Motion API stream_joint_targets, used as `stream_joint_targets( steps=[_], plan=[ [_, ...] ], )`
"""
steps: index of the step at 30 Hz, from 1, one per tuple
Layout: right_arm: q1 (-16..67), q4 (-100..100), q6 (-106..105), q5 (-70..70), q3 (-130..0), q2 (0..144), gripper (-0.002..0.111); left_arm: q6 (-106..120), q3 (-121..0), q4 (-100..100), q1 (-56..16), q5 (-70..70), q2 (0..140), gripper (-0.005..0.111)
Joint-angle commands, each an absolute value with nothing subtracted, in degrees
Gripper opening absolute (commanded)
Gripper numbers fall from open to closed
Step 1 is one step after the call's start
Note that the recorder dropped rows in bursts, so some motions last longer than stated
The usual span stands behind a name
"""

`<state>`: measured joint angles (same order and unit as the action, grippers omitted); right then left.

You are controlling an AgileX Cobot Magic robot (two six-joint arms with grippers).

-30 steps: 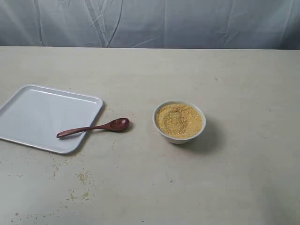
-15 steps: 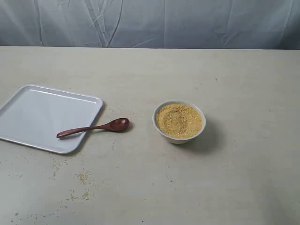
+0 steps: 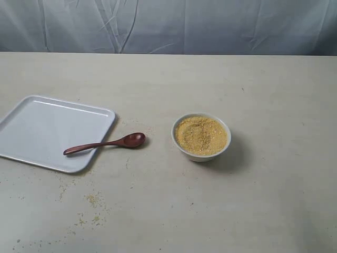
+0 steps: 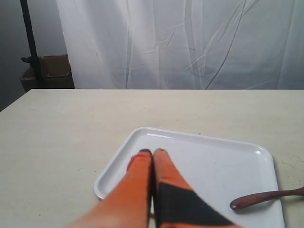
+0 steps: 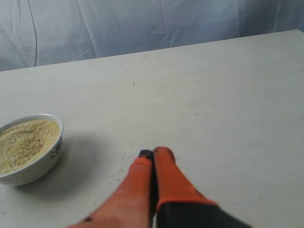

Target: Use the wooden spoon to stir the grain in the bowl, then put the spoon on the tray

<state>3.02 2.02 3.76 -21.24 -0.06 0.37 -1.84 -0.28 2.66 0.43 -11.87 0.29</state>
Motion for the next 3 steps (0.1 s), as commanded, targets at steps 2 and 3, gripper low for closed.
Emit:
stream_joint_targets(
  steps=[2,3],
  plan=[
    [2.67,2.02,3.56,-20.76,0.00,0.00,-0.001,-1.90,0.00,2.64,0.48,-11.60,0.00,0.000],
    [2.67,2.02,3.56,-20.76,0.00,0.00,-0.001,-1.90,0.00,2.64,0.48,-11.60,0.00,0.000]
  ],
)
